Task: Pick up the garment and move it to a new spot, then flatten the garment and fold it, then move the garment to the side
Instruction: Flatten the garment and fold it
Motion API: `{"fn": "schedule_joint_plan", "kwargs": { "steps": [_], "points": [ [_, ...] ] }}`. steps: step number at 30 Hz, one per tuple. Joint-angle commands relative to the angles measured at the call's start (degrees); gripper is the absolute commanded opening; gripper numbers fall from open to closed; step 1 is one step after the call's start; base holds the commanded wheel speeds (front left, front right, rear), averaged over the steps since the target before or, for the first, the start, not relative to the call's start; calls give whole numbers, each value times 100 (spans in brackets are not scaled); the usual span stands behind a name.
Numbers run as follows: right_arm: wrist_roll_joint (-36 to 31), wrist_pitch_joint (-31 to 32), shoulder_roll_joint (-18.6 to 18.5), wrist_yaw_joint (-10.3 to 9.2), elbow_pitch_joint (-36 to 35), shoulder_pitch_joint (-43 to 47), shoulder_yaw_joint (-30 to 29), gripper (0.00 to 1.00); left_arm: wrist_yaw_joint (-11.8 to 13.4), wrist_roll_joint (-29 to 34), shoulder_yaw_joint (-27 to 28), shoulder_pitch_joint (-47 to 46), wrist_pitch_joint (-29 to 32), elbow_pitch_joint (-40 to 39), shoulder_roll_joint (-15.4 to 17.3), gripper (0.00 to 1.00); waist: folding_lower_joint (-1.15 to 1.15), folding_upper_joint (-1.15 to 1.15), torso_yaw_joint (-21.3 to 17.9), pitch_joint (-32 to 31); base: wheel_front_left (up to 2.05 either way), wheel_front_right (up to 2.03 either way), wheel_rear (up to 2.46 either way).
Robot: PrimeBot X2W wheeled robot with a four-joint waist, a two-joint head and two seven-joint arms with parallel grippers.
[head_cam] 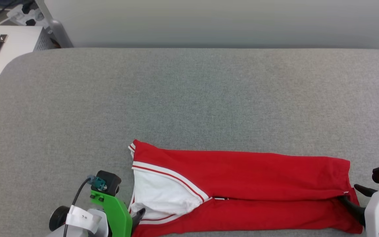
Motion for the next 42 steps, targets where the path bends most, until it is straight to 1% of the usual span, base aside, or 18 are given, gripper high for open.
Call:
{"fn": "schedule_joint_plan", "kwargs": {
  "steps": [1, 8, 13, 17, 19, 21, 24, 26, 27, 28, 29, 32, 36, 40, 42],
  "points": [
    [82, 29, -4, -9, -58, 18, -41, 100, -6, 13, 53, 53, -80, -15, -10, 100, 0, 0, -3, -143, 0, 0, 0],
    [368, 314, -104, -9, -442, 233, -444, 100, 194, -64, 378, 232, -606, -397, 50, 100, 0, 0, -8, -414, 0, 0, 0],
    [501, 705, 7, -9, -715, 465, -1003, 100, 375, 60, 763, 314, -1468, -648, -34, 100, 0, 0, 8, -488, 0, 0, 0],
    [511, 1194, 264, -9, -790, 660, -1532, 100, 384, 327, 1027, 339, -2433, -595, -213, 100, 0, 0, 35, -471, 0, 0, 0],
    [462, 1391, 454, -9, -834, 741, -1814, 100, 362, 498, 1107, 341, -2904, -504, -305, 100, 0, 0, 62, -436, 0, 0, 0],
    [353, 1596, 632, -9, -873, 824, -2071, 100, 327, 699, 1208, 322, -3225, -406, -419, 100, 0, 0, 96, -386, 0, 0, 0],
    [123, 1873, 910, -9, -890, 917, -2457, 100, 285, 1096, 1471, 327, -3389, -296, -627, 100, 0, 0, 142, -302, 0, 0, 0],
    [-50, 2040, 1113, -9, -906, 961, -2736, 100, 256, 1531, 1966, 354, -3401, -433, -913, 100, 0, 0, 190, -212, 0, 0, 0],
    [-137, 2134, 1240, -9, -907, 973, -2887, 100, 211, 1845, 2245, 428, -3402, -506, -1056, 100, 0, 0, 206, -173, 0, 0, 0],
    [-188, 2199, 1319, -9, -896, 980, -2984, 100, 174, 2034, 2398, 484, -3403, -547, -1140, 100, 0, 0, 215, -148, 0, 0, 0],
    [-316, 2336, 1455, -9, -887, 987, -3144, 100, 75, 2366, 2701, 607, -3404, -622, -1327, 100, 0, 0, 235, -97, 0, 0, 0],
    [-563, 2601, 1801, -9, -874, 967, -3491, 100, -218, 3040, 3291, 889, -3405, -736, -1744, 100, 0, 0, 277, 14, 0, 0, 0],
    [-862, 2835, 2164, -9, -809, 912, -3853, 100, -631, 3682, 3791, 1125, -3405, -720, -2131, 100, 0, 0, 324, 109, 0, 0, 0],
    [-1178, 2974, 2450, -9, -701, 848, -4121, 100, -1050, 4036, 4221, 1276, -3406, -626, -2524, 100, 0, 0, 373, 183, 0, 0, 0],
    [-1428, 3118, 2696, -9, -497, 807, -4348, 100, -1469, 4353, 4625, 1330, -3406, -510, -2893, 100, 0, 0, 430, 267, 0, 0, 0]
  ]
}}
